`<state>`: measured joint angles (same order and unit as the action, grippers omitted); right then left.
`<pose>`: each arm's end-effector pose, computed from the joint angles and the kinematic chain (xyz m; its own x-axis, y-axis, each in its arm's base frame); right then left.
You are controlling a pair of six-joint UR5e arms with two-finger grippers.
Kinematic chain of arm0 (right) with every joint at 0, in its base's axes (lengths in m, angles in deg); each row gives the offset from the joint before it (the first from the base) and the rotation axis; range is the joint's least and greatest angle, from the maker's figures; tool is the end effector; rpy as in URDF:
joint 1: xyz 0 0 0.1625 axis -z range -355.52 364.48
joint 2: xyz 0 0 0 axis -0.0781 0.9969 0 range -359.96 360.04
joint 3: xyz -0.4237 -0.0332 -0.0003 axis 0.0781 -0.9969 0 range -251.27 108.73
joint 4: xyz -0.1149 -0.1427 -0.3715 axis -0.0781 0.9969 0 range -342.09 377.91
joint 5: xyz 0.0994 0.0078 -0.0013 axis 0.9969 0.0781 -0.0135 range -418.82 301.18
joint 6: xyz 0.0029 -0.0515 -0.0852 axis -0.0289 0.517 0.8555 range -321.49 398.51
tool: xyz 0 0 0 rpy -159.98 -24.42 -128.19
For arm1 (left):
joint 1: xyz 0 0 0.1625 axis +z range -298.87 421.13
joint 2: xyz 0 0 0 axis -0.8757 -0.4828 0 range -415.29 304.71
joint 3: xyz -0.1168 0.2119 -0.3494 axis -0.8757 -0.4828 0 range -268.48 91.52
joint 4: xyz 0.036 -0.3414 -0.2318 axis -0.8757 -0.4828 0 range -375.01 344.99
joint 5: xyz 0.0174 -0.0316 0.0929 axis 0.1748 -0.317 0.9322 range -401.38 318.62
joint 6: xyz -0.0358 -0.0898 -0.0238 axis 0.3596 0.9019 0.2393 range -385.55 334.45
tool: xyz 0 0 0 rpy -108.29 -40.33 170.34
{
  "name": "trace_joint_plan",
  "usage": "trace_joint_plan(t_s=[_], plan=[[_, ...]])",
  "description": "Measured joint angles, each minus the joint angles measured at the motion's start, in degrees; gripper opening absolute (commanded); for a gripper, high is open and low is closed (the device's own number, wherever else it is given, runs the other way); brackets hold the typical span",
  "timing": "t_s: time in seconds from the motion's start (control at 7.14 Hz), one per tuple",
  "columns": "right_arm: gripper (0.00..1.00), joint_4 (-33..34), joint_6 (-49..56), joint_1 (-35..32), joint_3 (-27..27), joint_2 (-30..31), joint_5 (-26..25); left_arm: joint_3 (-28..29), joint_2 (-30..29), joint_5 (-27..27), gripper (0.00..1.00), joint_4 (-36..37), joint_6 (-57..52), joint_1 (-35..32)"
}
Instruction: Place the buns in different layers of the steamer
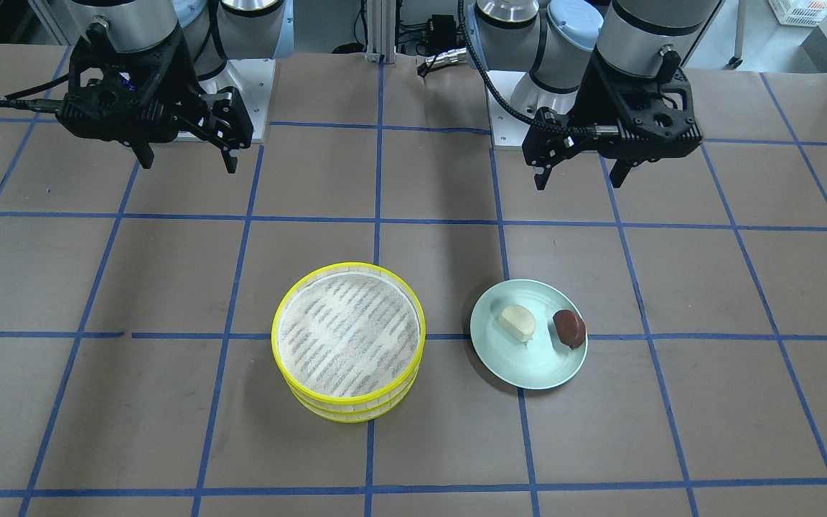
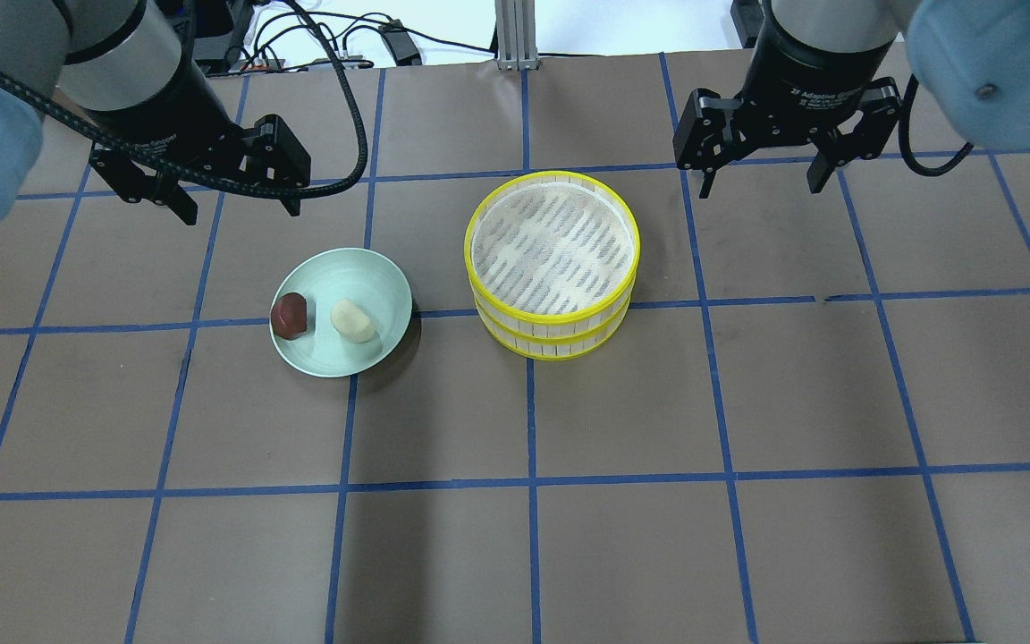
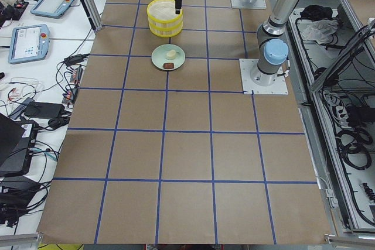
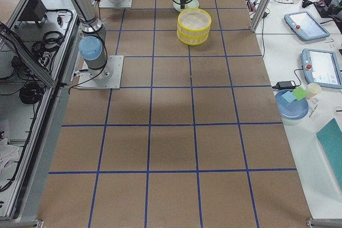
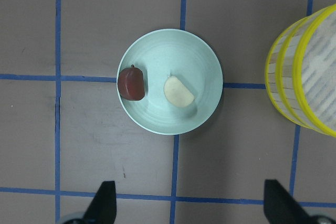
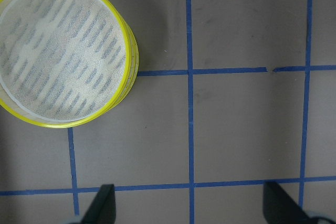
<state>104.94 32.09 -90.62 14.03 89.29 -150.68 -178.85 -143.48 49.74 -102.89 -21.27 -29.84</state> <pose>0.1738 -0.4847 0.5166 -0.9993 0.0236 0.0303 0.0230 0.9995 -0.0205 -0.1395 -0.4820 0.5040 -0.9982 -0.0589 -0.0148 -0.0579 0.9963 -0.0634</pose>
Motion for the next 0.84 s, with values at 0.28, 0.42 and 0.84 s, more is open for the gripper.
trace_joint_plan(t_s=[0.28, 0.42, 0.84], plan=[[1.0, 0.1, 0.0, -0.1, 0.5, 0.2, 0.0, -0.1, 0.0, -0.1, 1.0, 0.2, 0.0, 0.0], [1.0, 0.3, 0.4, -0.1, 0.9, 0.3, -0.7, -0.1, -0.1, 0.0, 1.0, 0.2, 0.0, 0.2], [1.0, -0.3, 1.5, -0.1, 1.4, 0.6, -3.1, -0.1, 0.1, 0.0, 1.0, 0.1, 0.0, 0.4]])
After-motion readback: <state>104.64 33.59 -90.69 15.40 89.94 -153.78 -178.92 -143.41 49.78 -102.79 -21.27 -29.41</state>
